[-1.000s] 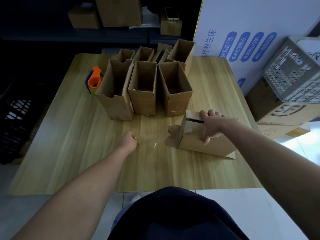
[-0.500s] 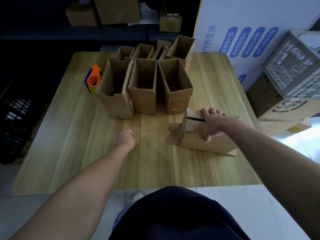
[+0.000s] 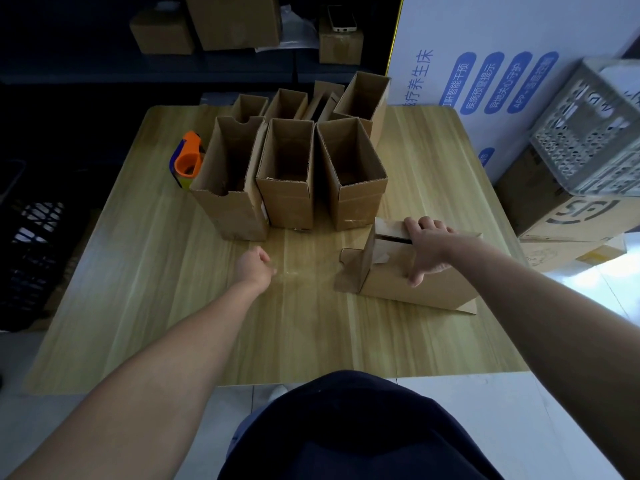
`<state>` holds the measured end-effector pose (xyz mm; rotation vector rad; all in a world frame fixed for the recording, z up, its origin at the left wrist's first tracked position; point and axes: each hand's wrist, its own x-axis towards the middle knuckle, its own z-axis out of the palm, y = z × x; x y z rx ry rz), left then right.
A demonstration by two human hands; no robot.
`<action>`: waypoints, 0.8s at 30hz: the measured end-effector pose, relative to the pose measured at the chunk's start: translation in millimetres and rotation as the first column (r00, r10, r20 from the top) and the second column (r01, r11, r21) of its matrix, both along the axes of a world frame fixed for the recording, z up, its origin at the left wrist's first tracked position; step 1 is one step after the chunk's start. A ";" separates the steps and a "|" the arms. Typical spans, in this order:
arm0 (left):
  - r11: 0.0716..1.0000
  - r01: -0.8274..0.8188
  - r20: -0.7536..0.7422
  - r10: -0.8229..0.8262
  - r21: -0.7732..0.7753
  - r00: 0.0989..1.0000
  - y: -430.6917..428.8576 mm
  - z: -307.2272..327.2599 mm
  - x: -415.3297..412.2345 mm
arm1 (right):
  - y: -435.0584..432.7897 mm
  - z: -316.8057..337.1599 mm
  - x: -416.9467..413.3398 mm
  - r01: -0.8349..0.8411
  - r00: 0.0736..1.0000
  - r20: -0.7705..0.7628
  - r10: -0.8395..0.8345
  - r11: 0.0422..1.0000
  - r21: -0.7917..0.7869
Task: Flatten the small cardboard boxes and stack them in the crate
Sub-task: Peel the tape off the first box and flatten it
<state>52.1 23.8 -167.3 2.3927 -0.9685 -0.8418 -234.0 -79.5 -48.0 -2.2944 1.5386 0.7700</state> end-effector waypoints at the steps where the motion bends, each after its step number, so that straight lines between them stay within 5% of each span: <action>1: 1.000 0.003 -0.004 -0.003 0.004 1.000 -0.2 -0.4 0.6 | -0.9 -0.4 -0.1 -0.001 1.000 0.000 0.001 1.000 0.002; 15: 0.988 0.033 -0.025 -0.038 -0.153 0.999 -14.1 27.9 -11.0 | -11.6 -4.6 -5.4 -0.012 0.999 0.033 0.011 1.000 0.023; 21: 0.842 0.380 -0.100 -0.446 -0.383 0.889 -41.4 81.5 -93.8 | -24.9 7.7 -20.4 0.116 0.949 0.271 -0.160 0.978 0.173; 24: 0.801 0.430 -0.134 -0.522 -0.417 0.842 -51.7 99.8 -134.6 | -28.7 10.9 -31.6 0.173 0.936 0.282 -0.210 0.973 0.150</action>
